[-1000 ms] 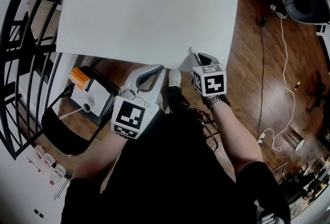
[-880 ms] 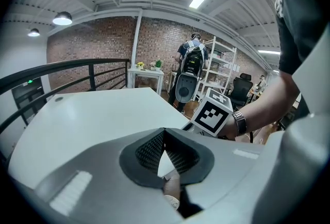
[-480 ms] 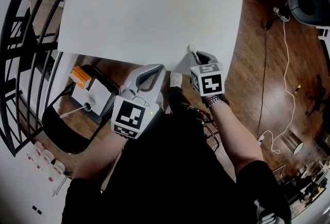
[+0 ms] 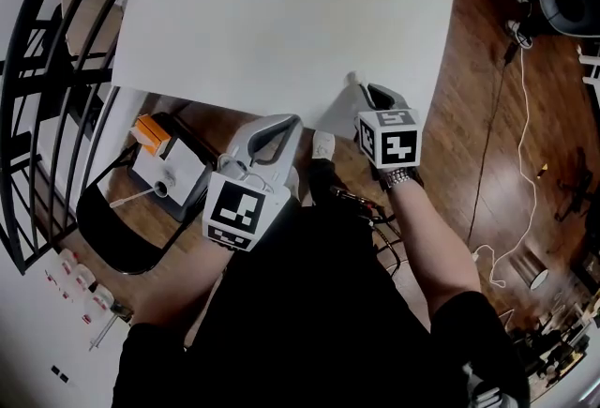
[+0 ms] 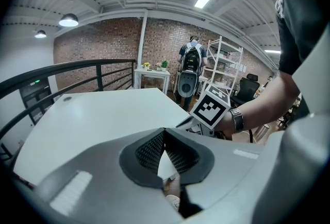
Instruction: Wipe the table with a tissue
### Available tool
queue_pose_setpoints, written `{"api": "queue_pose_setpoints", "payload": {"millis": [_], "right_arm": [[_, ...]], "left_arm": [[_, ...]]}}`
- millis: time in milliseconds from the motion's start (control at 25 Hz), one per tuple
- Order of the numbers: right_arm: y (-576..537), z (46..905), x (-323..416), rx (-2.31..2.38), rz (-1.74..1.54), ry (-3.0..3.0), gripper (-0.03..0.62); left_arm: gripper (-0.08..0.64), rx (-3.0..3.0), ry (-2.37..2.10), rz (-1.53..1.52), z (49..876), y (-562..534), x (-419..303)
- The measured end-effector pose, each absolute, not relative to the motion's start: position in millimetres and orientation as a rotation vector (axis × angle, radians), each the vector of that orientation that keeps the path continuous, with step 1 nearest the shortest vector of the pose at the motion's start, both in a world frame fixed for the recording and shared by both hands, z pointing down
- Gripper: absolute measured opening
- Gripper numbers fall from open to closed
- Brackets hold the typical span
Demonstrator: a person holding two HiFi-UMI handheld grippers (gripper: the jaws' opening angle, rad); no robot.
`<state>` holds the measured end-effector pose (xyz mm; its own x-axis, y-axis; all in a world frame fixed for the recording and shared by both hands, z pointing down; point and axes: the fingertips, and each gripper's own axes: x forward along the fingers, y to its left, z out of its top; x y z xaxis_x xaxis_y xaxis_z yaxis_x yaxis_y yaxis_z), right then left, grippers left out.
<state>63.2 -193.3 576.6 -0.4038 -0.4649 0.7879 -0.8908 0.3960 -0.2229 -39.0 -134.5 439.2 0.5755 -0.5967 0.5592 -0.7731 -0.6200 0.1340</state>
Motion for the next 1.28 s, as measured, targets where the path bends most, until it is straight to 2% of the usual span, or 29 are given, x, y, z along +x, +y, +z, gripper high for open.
{"api": "queue_pose_setpoints", "payload": {"millis": [720,1280], "right_arm": [[-173.2,539.2,107.7,1.344,0.841,-1.989,0.017],[-126.1,501.1,108.7,1.463,0.789,-1.988,0.017]], "left_arm": [[0.012,2.545,-1.078,0.627,415.0,-115.6,-30.8],[0.012,2.647,-1.056,0.564,386.8,-77.9,-39.2]]}}
